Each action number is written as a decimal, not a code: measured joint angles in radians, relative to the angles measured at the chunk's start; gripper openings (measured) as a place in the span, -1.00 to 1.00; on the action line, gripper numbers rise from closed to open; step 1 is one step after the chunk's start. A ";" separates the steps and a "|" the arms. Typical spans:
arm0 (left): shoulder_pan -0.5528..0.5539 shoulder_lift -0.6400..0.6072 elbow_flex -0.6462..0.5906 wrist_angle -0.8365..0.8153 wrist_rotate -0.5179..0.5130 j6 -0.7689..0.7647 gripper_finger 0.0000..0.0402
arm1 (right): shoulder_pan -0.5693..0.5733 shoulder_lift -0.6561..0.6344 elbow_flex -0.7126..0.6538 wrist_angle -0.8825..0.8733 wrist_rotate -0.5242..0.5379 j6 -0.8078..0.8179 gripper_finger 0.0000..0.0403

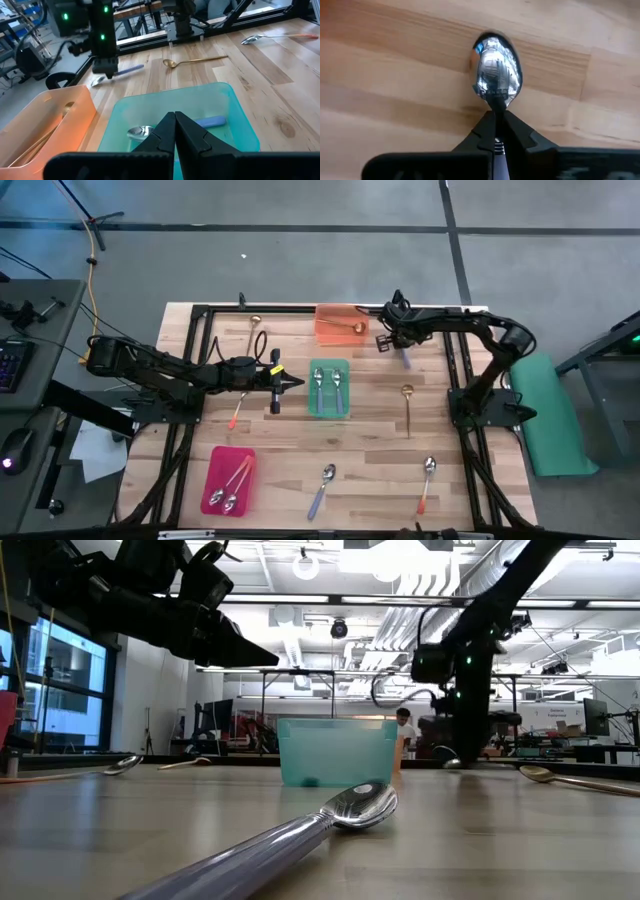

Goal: Sort silverware by color (type)
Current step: Put the purple spoon into the green bin

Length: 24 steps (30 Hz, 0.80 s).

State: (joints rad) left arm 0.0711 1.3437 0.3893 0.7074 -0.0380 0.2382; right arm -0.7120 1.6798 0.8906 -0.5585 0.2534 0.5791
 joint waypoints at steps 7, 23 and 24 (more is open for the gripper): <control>0.000 0.000 0.000 0.000 0.000 0.000 -1.00 | 0.060 -0.172 0.001 -0.114 -0.017 0.040 -1.00; 0.000 0.000 0.000 -0.005 -0.002 0.000 -1.00 | 0.520 -0.431 0.003 0.056 -0.059 0.390 -1.00; 0.000 0.000 0.000 -0.004 -0.002 0.000 -1.00 | 0.542 -0.416 0.003 0.117 -0.055 0.390 -1.00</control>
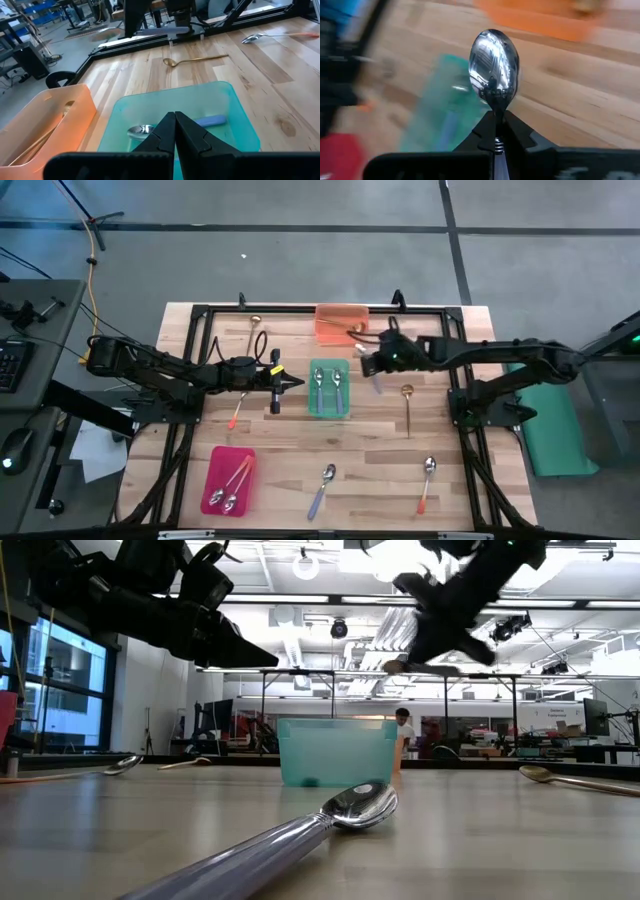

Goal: Sort silverware by color (type)
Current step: Put the purple spoon into the green bin

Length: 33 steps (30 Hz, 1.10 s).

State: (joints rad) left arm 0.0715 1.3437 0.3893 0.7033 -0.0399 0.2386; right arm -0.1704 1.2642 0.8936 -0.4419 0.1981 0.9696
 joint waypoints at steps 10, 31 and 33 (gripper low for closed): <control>0.000 0.000 0.000 -0.003 -0.002 0.000 -1.00 | 0.069 0.192 0.003 0.349 0.003 0.066 -1.00; 0.000 0.000 0.000 -0.003 -0.059 0.000 -1.00 | 0.086 0.387 0.001 0.530 0.015 0.078 -1.00; 0.000 0.000 0.000 -0.003 -0.059 0.000 -1.00 | 0.086 0.387 0.001 0.528 0.015 0.067 -1.00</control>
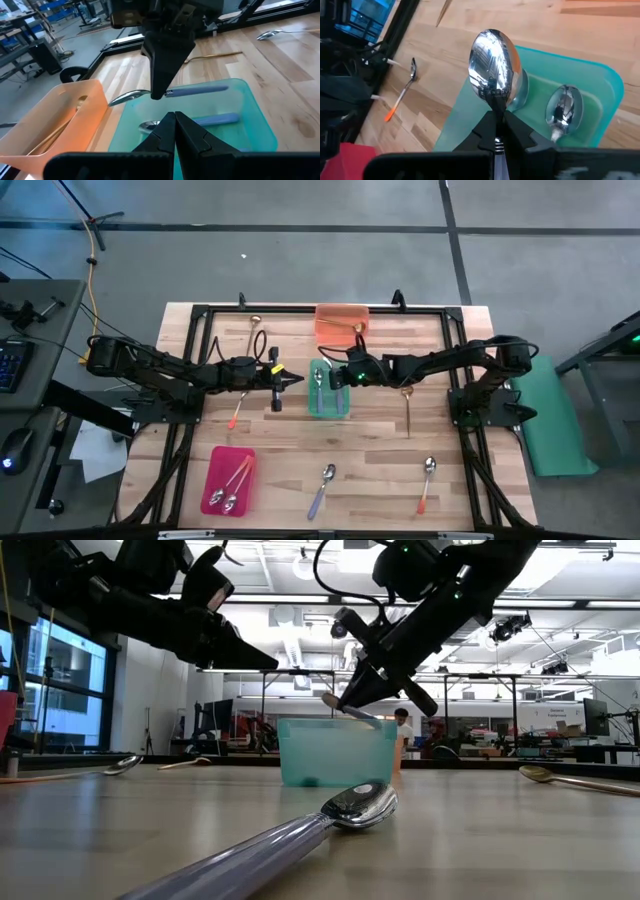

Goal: Sort silverware by color (type)
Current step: Put the purple spoon into the green bin

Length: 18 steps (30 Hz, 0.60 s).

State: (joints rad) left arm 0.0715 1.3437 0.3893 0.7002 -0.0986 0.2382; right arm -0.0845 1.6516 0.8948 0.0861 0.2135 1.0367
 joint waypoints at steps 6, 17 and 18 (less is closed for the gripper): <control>0.000 0.000 0.000 0.000 0.000 0.000 -1.00 | 0.000 0.000 0.000 0.001 0.001 -0.024 -1.00; 0.000 0.000 0.000 0.000 0.000 -0.001 -1.00 | -0.002 0.004 0.000 -0.012 0.036 -0.044 -1.00; 0.000 0.000 0.000 0.000 0.000 -0.001 -1.00 | -0.002 0.006 0.000 -0.009 0.037 -0.041 -1.00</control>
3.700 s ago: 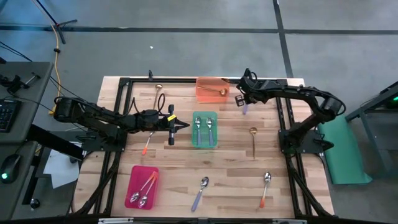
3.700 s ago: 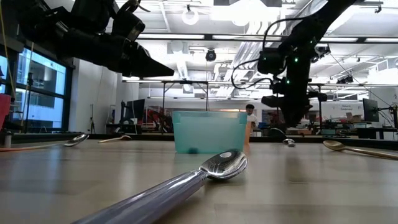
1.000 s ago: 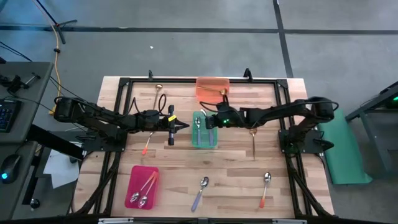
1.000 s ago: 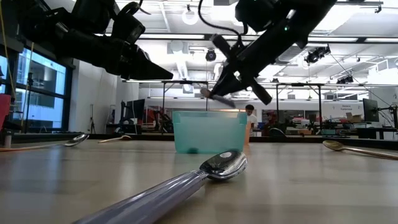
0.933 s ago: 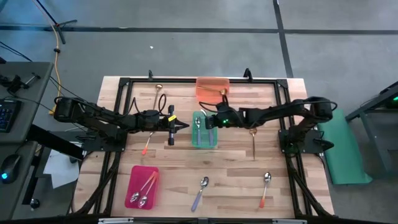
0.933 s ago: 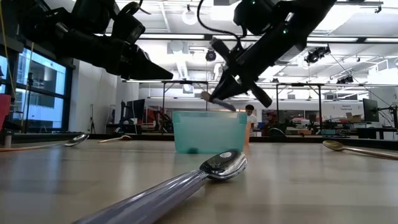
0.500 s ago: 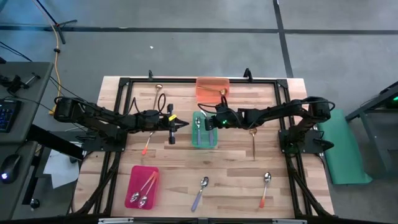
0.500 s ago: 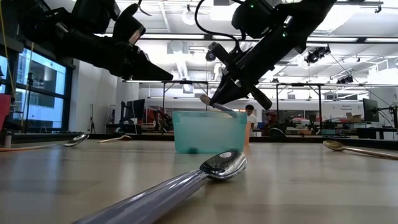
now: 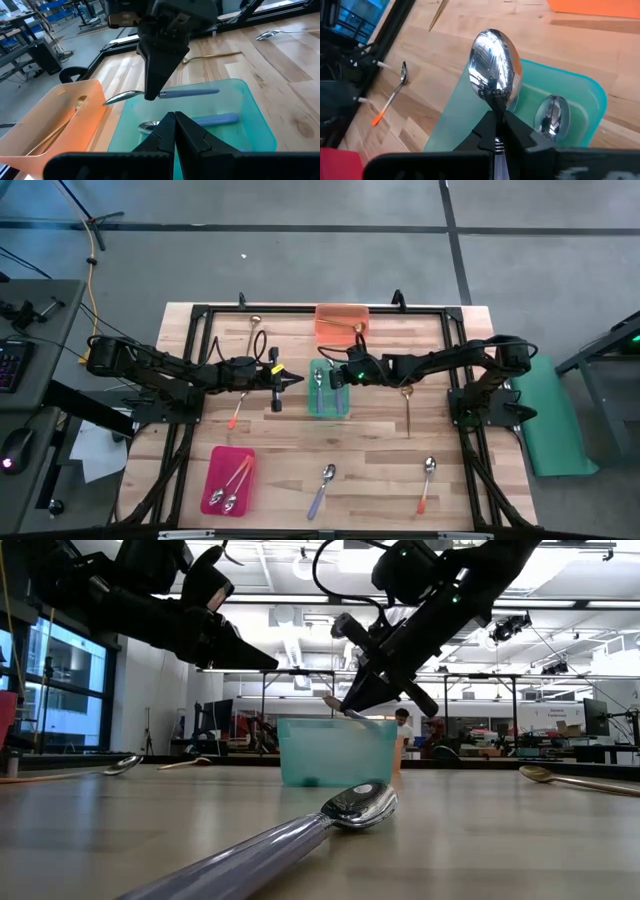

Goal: Sort silverware by color (type)
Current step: Put the purple spoon into the green bin

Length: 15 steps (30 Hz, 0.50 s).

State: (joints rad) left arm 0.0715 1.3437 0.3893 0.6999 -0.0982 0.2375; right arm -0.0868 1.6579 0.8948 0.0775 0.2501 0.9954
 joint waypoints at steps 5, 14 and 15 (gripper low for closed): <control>0.000 0.000 0.000 0.000 0.000 0.000 -1.00 | 0.009 0.014 0.000 -0.010 0.009 0.017 -1.00; -0.001 0.000 0.000 0.000 0.000 -0.001 -1.00 | 0.035 0.042 0.002 0.020 0.037 -0.002 -1.00; -0.001 0.000 0.000 0.000 0.000 -0.001 -1.00 | 0.036 0.044 0.001 0.016 0.037 -0.008 -1.00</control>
State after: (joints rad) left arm 0.0708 1.3434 0.3893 0.7000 -0.0978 0.2369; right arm -0.0513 1.7020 0.8962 0.0931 0.2867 0.9878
